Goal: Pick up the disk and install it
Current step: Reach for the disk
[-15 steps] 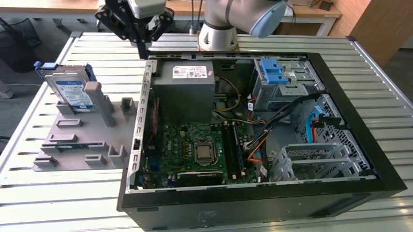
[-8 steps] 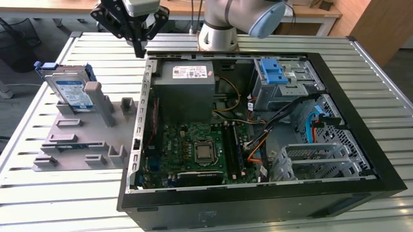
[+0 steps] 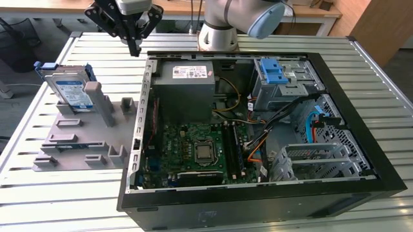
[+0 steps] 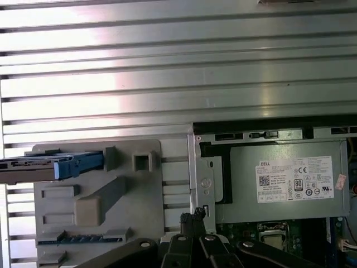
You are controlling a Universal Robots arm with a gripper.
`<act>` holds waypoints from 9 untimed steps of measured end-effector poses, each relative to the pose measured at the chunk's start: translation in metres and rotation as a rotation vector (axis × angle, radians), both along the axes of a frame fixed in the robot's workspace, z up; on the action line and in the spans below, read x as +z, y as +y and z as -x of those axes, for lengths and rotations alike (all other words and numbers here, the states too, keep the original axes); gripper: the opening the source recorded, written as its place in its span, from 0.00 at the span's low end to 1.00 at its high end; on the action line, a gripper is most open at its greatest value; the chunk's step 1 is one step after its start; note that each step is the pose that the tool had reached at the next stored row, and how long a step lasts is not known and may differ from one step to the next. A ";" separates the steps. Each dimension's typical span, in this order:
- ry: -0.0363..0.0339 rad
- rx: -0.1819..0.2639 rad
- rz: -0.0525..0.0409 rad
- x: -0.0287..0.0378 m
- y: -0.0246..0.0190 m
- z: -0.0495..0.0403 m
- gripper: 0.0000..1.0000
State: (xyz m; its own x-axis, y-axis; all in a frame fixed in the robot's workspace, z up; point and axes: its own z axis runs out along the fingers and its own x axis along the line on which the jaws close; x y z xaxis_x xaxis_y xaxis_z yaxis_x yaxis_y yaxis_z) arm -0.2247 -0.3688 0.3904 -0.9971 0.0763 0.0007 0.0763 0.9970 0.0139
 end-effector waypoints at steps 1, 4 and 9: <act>0.0000 0.000 0.0000 0.0000 0.0004 0.0012 0.11; 0.0000 0.000 0.0000 -0.0002 0.0015 0.0043 0.11; 0.0000 0.000 0.0000 -0.0003 0.0037 0.0089 0.11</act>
